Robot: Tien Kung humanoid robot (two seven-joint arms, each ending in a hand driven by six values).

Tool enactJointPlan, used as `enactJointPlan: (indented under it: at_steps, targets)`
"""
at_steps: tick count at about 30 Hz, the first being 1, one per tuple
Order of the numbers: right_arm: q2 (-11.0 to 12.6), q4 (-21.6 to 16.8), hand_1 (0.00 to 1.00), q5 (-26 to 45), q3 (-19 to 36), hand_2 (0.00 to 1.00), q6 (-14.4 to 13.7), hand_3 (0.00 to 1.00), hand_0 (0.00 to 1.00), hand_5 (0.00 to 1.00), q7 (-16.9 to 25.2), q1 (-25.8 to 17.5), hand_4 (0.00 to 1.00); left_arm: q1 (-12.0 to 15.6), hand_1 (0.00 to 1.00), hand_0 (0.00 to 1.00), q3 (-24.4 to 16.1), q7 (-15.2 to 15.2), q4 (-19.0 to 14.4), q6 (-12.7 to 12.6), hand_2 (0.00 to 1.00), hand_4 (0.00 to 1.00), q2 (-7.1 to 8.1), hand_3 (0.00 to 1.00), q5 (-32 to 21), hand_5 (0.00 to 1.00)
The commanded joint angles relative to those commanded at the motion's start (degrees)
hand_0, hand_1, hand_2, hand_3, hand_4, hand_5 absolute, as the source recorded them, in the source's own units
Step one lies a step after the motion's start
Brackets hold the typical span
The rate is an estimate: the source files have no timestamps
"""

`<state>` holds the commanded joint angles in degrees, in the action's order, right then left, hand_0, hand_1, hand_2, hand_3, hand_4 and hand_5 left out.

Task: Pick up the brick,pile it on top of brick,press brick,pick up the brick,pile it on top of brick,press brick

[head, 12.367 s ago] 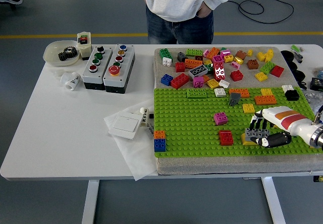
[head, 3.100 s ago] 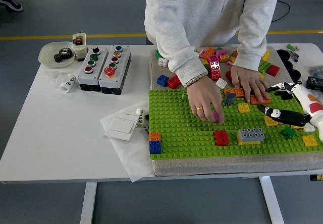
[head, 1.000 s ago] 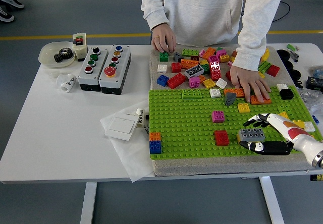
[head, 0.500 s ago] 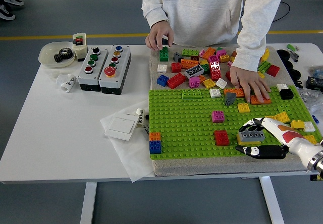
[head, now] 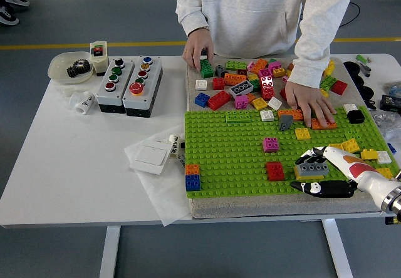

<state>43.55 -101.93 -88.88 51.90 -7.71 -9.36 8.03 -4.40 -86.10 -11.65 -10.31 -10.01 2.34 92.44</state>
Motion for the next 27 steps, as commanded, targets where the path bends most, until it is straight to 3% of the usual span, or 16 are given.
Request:
enactJointPlan:
  at_steps: [27]
  targets:
    - [-0.5, 0.0, 0.696, 1.1, -3.5, 0.727, -0.6, 0.633, 0.723, 0.608, 0.8, 2.1, 0.933, 0.1, 0.786, 0.775, -0.5, -0.2, 0.0, 0.2, 0.834, 0.648, 0.1, 0.62, 1.1, 0.679]
